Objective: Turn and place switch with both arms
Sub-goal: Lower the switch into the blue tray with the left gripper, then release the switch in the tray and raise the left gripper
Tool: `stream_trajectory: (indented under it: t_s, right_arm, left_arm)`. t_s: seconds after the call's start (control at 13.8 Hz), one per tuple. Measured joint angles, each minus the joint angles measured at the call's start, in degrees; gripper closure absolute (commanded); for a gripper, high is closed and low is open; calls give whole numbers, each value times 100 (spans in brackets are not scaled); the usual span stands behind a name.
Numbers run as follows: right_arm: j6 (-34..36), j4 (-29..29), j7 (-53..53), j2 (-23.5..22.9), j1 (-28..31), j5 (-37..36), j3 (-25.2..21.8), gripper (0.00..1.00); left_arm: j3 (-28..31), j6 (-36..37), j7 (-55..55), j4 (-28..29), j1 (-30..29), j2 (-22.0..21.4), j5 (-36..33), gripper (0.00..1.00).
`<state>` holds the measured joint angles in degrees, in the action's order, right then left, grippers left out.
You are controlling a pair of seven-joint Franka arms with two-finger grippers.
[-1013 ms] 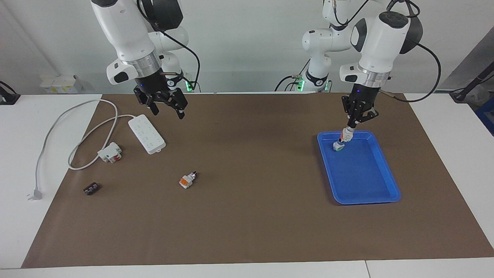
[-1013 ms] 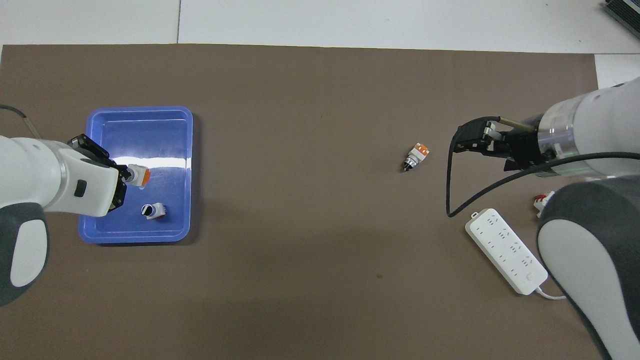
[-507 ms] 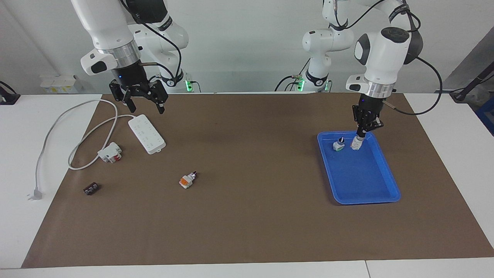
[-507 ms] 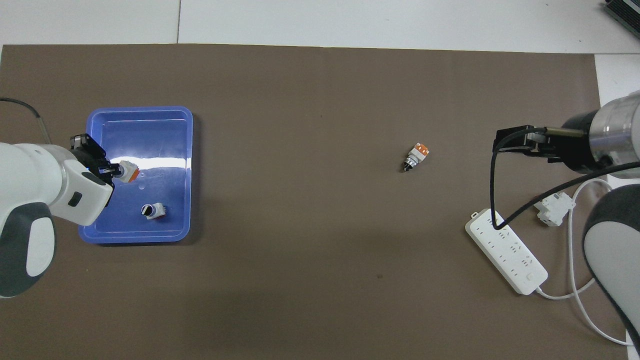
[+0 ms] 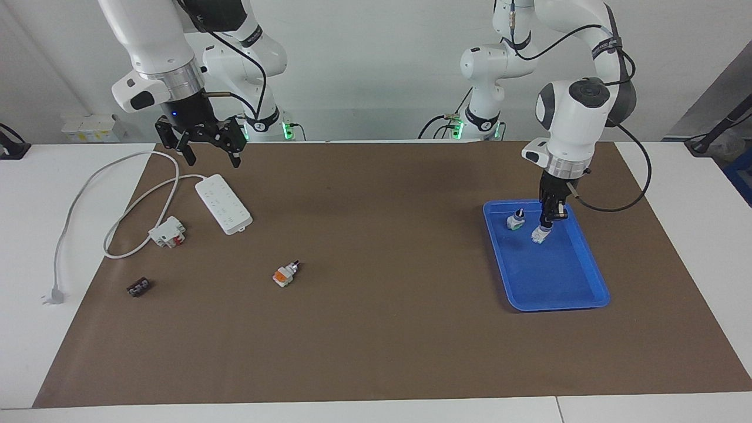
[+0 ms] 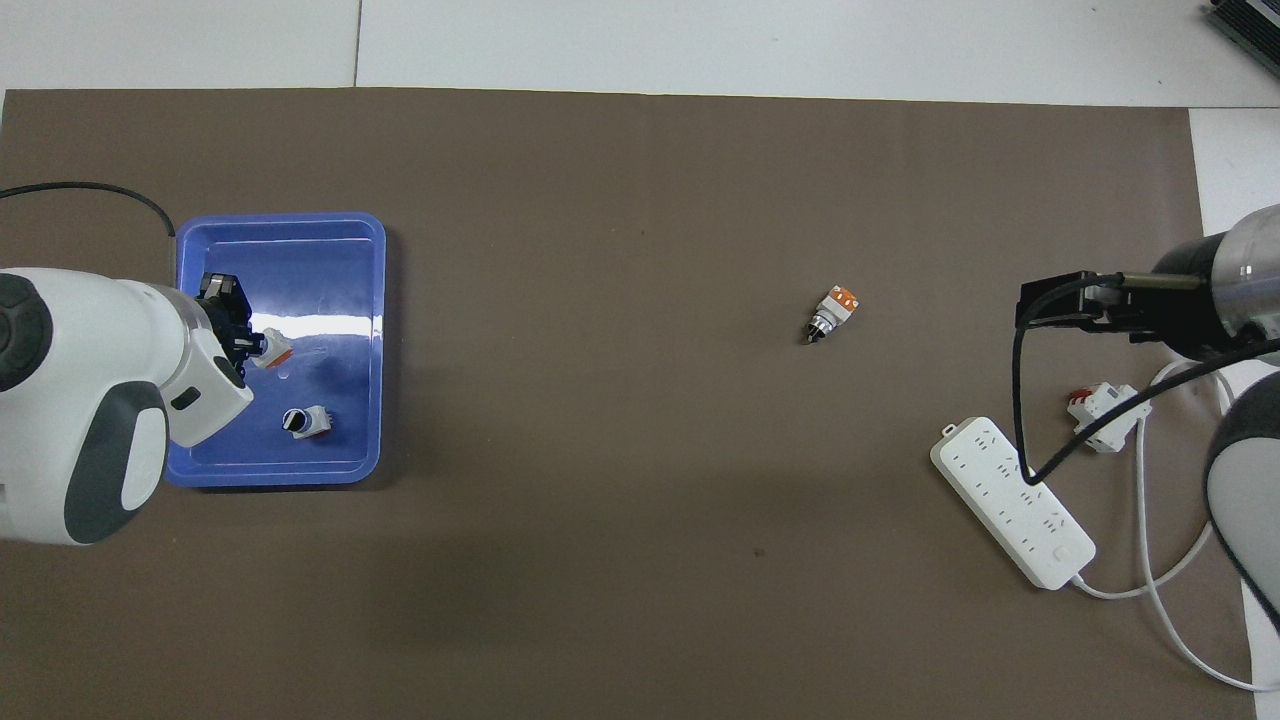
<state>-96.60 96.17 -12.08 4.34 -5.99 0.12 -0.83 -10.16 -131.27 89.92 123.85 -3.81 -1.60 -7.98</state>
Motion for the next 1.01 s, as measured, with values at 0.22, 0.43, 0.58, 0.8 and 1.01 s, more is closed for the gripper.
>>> stream_trajectory:
  t_s: [0.22, 0.43, 0.58, 0.8, 1.01]
  right_arm:
    - [453, -257, 414, 14, 128, -214, -162, 0]
    - [530, -308, 514, 17, 429, -214, -193, 0]
    - [558, -307, 521, 17, 582, -214, -193, 0]
    - [658, -308, 522, 17, 592, -214, -164, 0]
    - [655, -308, 522, 17, 474, -213, -187, 0]
  left_arm:
    - [-28, -6, 345, 141, 2, 135, -7, 100]
    - [-33, -128, 505, 397, 3, 143, -8, 100]
    - [-34, -233, 521, 530, 3, 139, -9, 100]
    - [-40, -283, 521, 609, 4, 112, -9, 66]
    - [-41, -251, 425, 610, 4, 61, -9, 0]
